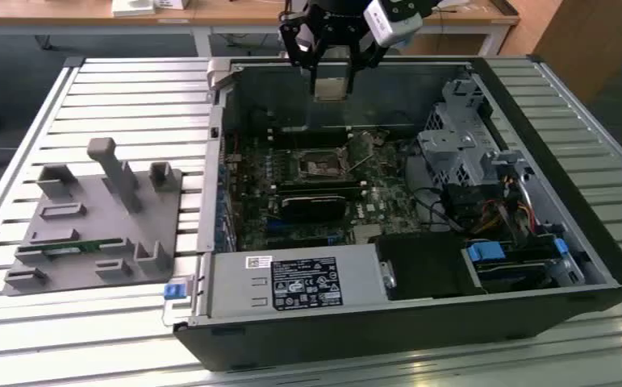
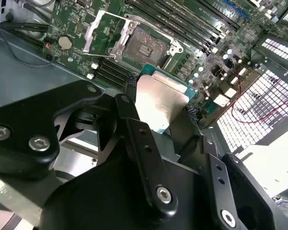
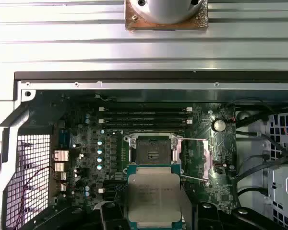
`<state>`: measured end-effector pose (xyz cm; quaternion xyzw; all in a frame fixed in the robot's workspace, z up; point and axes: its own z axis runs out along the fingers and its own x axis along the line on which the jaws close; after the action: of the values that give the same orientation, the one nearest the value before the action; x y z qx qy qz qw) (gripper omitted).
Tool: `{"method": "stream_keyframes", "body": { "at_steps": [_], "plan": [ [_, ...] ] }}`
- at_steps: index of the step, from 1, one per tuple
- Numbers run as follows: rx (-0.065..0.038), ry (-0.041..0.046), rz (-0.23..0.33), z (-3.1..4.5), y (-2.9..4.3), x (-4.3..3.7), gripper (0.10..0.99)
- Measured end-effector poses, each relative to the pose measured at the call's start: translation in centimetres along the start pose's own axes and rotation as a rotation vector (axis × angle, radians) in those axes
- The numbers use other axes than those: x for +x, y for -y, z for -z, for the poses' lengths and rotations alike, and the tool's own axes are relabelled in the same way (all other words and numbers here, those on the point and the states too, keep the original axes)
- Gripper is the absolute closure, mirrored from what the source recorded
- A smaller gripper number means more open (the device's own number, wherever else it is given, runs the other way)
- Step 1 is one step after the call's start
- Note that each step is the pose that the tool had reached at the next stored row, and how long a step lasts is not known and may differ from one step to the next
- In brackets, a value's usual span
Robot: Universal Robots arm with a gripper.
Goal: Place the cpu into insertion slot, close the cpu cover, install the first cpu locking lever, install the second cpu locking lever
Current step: 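Place the cpu into insertion slot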
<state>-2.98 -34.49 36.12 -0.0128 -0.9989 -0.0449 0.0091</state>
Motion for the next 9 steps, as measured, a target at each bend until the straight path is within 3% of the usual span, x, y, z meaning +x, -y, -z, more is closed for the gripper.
{"method": "stream_keyframes", "body": {
  "at_steps": [9],
  "plan": [
    [0.0,0.0005,-0.006,0.0,0.0,0.0,0.557]
  ]
}}
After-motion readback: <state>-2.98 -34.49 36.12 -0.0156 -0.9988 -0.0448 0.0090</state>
